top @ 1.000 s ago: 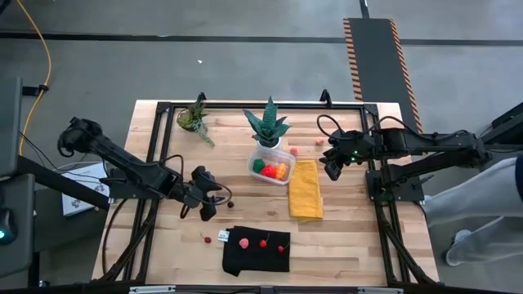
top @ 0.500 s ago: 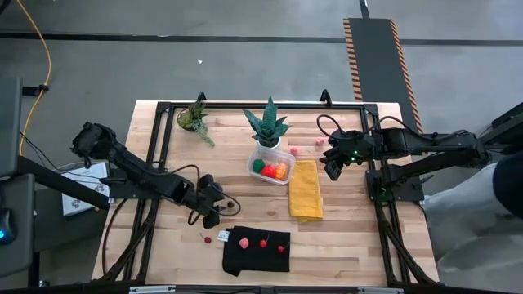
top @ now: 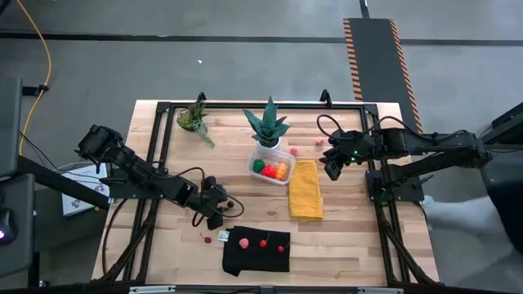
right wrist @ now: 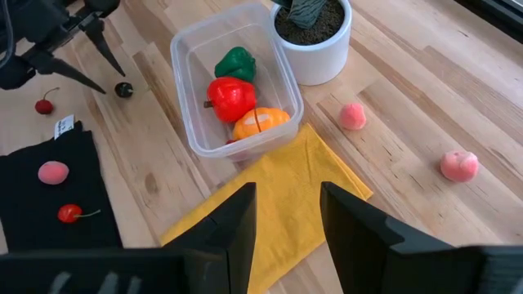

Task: Pick and placing Produce into tupperware
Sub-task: Put the blueberry into the transparent container

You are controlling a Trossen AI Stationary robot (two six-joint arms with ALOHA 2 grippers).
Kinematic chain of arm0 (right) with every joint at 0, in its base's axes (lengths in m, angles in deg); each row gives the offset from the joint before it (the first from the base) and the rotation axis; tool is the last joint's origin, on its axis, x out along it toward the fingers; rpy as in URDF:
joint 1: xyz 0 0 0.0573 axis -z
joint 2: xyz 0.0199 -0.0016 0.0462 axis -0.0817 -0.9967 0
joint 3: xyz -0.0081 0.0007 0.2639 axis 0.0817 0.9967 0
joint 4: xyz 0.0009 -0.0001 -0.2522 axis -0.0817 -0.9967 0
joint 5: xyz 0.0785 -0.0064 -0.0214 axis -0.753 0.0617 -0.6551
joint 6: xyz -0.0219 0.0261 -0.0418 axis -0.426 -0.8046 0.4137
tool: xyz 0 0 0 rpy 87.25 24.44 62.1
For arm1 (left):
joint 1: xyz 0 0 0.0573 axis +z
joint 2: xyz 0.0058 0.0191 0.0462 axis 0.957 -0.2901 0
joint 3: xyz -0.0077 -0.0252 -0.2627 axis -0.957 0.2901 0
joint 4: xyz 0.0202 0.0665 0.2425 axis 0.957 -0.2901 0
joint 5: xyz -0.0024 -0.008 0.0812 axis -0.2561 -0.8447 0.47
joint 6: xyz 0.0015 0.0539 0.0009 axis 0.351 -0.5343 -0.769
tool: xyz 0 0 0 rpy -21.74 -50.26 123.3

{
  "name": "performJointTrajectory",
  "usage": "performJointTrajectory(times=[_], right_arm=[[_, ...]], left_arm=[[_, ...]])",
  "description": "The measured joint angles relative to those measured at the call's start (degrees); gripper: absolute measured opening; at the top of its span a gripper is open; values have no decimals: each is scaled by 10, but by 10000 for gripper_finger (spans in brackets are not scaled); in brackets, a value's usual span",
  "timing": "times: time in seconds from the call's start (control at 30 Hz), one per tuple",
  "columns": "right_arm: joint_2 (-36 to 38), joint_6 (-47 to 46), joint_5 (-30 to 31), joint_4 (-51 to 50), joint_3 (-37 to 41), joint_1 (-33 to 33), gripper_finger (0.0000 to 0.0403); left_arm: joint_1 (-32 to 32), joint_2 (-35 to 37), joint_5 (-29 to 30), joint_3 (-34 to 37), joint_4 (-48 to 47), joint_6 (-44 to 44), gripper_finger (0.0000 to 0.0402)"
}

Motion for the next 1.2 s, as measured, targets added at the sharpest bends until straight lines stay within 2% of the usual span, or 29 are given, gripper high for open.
performJointTrajectory(times=[0.9,1.2], right_arm=[[0,2,6,1,0,0,129],[0,2,7,2,0,0,129]], left_arm=[[5,0,43,0,27,4,168],[34,-10,6,0,34,2,168]])
